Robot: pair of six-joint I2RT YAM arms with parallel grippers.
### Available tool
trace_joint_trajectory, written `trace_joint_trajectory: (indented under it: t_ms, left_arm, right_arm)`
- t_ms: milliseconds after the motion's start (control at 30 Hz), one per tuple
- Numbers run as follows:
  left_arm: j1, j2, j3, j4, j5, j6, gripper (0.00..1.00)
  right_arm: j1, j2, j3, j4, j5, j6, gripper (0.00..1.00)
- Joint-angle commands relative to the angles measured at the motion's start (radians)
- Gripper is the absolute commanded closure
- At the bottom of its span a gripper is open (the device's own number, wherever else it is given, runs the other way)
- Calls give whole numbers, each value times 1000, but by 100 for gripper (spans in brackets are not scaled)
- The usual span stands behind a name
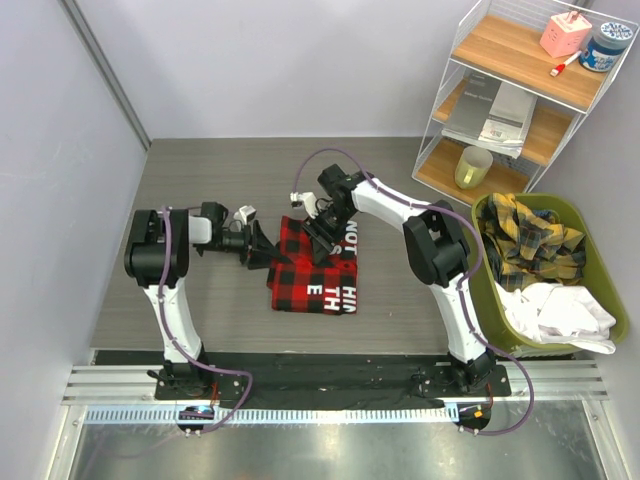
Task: Fold and stack the long sleeve shirts
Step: Fold the shirt
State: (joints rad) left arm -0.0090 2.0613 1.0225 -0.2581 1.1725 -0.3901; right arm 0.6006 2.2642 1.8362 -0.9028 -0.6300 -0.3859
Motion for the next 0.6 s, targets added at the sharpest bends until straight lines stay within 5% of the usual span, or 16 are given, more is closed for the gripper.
trace_joint_trajectory:
  t_ms: [0, 567]
  left_arm:
    - [-32, 57, -15, 34, -105, 14, 50]
    - [-83, 49, -61, 246, -28, -119, 49]
  right_arm:
    - [2, 6, 5, 36, 26, 1, 46]
    - [2, 15, 14, 25, 23, -13, 46]
